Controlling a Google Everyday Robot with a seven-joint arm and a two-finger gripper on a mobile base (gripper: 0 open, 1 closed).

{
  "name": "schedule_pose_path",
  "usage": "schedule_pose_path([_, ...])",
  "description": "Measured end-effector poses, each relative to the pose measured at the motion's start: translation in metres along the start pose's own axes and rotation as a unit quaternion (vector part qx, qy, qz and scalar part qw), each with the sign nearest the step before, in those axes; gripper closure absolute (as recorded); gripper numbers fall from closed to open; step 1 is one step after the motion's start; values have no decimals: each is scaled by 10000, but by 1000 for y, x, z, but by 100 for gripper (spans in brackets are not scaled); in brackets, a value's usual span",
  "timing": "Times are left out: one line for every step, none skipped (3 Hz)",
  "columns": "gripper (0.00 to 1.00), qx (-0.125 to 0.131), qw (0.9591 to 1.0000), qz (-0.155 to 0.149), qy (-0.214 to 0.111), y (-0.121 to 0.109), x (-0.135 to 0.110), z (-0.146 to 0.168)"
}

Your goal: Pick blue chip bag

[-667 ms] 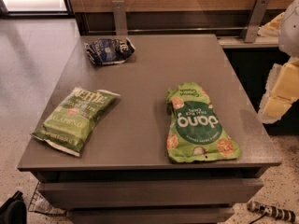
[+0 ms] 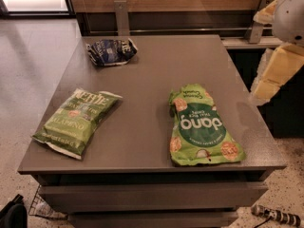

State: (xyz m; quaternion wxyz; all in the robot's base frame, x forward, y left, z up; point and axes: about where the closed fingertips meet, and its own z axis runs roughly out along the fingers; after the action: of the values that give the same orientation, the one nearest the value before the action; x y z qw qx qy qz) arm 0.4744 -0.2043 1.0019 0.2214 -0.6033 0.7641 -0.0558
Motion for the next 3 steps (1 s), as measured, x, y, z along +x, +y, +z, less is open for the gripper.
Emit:
schedule_pose_path([0, 472, 9973, -182, -530, -55, -43, 10])
schedule_pose_path([0, 805, 9918, -477, -873, -97, -97, 25])
schedule_pose_path([0, 994, 9833, -571, -1412, -137, -175, 68])
